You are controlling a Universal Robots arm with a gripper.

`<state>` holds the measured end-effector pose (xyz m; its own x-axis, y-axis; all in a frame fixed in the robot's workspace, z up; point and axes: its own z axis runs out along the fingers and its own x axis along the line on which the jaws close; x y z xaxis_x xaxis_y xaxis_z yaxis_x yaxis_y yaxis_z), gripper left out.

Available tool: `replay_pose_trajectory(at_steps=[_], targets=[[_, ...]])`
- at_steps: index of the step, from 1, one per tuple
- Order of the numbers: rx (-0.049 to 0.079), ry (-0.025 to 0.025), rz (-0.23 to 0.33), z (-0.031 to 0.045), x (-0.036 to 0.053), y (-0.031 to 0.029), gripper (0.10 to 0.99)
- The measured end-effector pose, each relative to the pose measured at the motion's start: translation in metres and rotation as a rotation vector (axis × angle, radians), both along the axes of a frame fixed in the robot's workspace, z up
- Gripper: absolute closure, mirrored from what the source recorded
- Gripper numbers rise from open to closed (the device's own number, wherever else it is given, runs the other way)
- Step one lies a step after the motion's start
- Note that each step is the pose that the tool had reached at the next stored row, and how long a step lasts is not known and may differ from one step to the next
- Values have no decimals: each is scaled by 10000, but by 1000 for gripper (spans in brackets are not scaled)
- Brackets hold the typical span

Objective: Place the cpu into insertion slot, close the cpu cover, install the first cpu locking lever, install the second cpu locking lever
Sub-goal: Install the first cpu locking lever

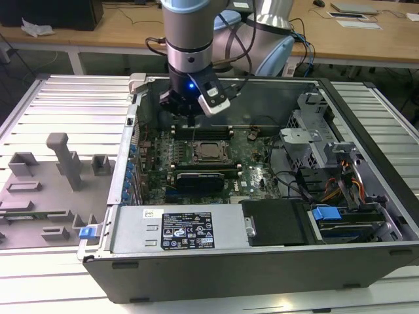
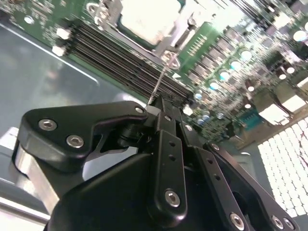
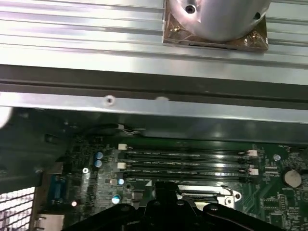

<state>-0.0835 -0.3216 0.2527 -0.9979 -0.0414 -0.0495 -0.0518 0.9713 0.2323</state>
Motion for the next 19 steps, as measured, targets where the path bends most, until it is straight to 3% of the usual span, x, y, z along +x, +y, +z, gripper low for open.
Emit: replay_pose_trajectory(at_steps=[6,7,8,12,13,14,15,17,18,19], targets=[[1,6,2,-12,221,0,980],[1,12,1,-17,317,0,980],[-1,17,1,-18,351,-1,980],[0,15,-1,-18,353,0,980],[1,-17,0,-20,351,0,980],[1,-186,0,-32,345,0,980],[1,-260,1,-37,343,0,980],[1,-501,1,-54,337,0,980],[0,-565,1,-59,335,0,980],[0,-681,0,-67,333,0,980]])
